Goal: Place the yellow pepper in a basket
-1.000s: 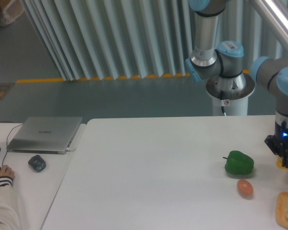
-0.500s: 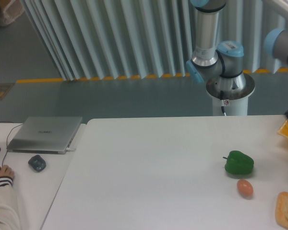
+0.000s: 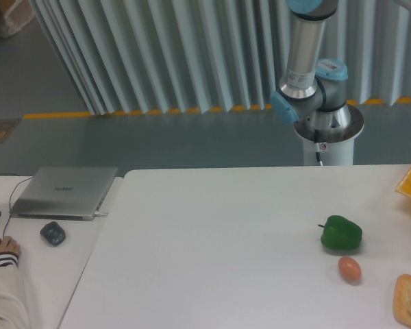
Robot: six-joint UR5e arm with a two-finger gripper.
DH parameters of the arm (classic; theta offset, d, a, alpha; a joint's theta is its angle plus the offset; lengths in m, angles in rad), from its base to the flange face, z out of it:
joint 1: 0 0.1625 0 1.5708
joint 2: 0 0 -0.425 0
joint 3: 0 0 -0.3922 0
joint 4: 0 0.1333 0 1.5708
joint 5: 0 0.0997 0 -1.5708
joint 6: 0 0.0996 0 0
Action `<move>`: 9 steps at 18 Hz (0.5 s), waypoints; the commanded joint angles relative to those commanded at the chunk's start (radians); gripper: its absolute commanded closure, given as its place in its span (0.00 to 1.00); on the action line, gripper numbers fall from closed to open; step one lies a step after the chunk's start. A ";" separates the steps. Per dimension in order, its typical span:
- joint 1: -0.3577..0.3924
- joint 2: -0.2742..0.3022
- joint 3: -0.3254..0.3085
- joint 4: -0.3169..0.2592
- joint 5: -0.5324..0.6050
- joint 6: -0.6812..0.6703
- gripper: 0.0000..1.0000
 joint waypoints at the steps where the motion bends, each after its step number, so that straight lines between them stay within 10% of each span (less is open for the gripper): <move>1: 0.002 0.000 -0.003 0.000 -0.002 0.055 0.18; 2: 0.002 0.003 -0.011 0.002 -0.003 0.116 0.00; 9: -0.123 0.028 0.052 -0.035 -0.158 -0.016 0.00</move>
